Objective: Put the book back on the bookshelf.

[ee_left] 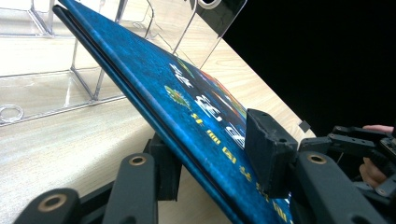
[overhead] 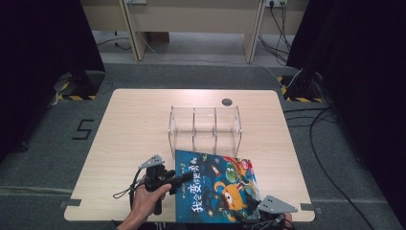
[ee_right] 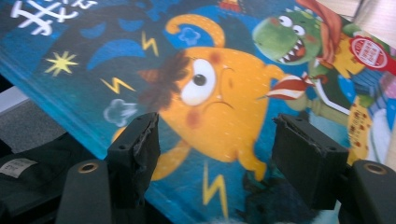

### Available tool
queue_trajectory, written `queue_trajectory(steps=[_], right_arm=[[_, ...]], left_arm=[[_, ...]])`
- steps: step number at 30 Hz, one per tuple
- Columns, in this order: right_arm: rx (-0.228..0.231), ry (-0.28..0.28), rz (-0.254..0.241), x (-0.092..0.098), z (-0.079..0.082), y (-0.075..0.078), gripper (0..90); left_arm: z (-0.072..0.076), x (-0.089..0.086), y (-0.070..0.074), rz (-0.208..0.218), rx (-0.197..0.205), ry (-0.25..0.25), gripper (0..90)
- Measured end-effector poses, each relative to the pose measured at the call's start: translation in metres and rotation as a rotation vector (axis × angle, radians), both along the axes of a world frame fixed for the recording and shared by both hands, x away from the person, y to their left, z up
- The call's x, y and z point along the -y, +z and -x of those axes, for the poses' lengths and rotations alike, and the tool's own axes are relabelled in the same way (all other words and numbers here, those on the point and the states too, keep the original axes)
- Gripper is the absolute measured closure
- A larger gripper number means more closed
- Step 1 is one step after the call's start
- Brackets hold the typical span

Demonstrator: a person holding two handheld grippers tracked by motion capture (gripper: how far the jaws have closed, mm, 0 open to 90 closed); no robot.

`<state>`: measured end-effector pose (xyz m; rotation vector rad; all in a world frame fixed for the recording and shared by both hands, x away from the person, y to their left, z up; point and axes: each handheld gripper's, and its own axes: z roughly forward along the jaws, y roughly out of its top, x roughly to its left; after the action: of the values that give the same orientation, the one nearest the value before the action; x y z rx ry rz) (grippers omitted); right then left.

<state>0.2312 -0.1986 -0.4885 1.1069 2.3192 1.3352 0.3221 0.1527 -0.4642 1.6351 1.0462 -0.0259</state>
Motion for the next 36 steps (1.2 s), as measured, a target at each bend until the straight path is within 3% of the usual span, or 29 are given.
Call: queue_trajectory(steps=[10, 18, 27, 33, 36], right_arm=[[0.028, 0.037, 0.003, -0.015, 0.011, 0.004, 32.4], [0.099, 0.042, 0.047, -0.025, 0.017, 0.009, 32.8], [0.08, 0.105, 0.037, -0.035, 0.024, 0.008, 31.6], [0.096, 0.117, 0.063, -0.047, 0.026, 0.006, 29.4], [0.127, 0.121, 0.105, -0.051, 0.027, 0.006, 28.3]], left_arm=[[-0.001, -0.001, 0.001, 0.0, 0.001, 0.011, 57.2], [0.0, -0.001, 0.002, 0.0, 0.0, 0.021, 57.4], [-0.001, -0.001, 0.002, 0.0, 0.001, 0.025, 57.5], [0.0, -0.001, 0.003, 0.0, 0.002, 0.033, 57.6], [0.001, -0.001, 0.003, 0.001, 0.002, 0.037, 57.7]])
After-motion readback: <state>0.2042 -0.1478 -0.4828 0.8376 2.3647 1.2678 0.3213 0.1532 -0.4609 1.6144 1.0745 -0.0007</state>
